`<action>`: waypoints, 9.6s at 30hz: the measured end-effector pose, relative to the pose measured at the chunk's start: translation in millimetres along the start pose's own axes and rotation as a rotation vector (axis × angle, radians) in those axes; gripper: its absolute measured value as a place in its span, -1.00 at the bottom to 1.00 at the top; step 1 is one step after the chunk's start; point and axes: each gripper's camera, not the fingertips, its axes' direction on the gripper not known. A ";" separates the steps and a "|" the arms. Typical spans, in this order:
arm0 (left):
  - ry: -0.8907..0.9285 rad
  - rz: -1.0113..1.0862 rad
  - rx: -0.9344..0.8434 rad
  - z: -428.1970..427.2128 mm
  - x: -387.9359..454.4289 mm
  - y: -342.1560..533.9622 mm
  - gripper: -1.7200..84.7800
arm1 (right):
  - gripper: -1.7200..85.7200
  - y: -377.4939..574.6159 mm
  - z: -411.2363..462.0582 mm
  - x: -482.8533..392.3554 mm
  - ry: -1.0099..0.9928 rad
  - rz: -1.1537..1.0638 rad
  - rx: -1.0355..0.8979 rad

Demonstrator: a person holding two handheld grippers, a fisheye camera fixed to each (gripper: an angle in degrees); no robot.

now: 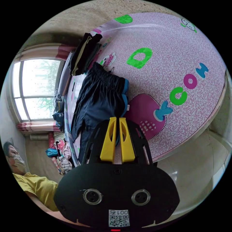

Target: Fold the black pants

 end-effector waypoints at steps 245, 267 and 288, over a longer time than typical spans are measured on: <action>0.389 -0.257 0.072 179.8 -194.9 -91.1 -1.00 | -0.93 12.0 115.8 11.3 -0.134 0.101 0.063; 0.469 -0.153 0.289 -5.5 -94.1 -111.6 -1.00 | -0.97 -13.7 45.9 -71.1 -0.532 -0.024 0.168; 0.301 -0.084 0.406 -93.6 144.6 -310.1 -1.00 | -0.94 -200.3 131.7 -253.9 -0.405 0.007 0.100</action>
